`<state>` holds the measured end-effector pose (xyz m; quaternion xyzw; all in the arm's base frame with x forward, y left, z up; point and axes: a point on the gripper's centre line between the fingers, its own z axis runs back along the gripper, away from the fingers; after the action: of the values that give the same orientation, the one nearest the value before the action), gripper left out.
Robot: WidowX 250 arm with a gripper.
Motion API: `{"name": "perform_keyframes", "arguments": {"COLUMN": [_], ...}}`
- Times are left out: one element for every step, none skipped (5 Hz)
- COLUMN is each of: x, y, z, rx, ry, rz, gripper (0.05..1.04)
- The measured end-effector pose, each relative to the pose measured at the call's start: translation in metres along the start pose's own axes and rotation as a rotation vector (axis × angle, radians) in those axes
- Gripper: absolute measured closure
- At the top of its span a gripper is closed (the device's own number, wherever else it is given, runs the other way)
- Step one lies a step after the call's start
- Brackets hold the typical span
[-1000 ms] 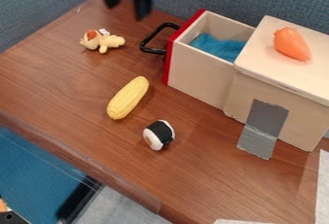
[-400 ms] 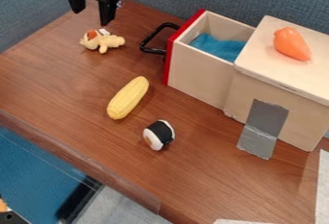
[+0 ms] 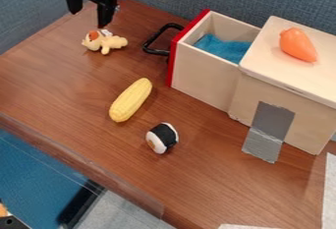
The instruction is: Moved the toy duck to the lower side of the table.
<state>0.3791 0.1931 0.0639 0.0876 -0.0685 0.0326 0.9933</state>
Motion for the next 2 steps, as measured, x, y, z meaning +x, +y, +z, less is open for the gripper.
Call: {"name": "perform_keyframes", "arguments": {"x": [-0.0055, -0.0068], "y": [0.0066, 0.0118], "z": [-0.0092, -0.0174], "rx": [0.016, 0.024], "ry": [0.045, 0.091], "rz": [0.021, 0.037], "gripper": [0.083, 0.083]}}
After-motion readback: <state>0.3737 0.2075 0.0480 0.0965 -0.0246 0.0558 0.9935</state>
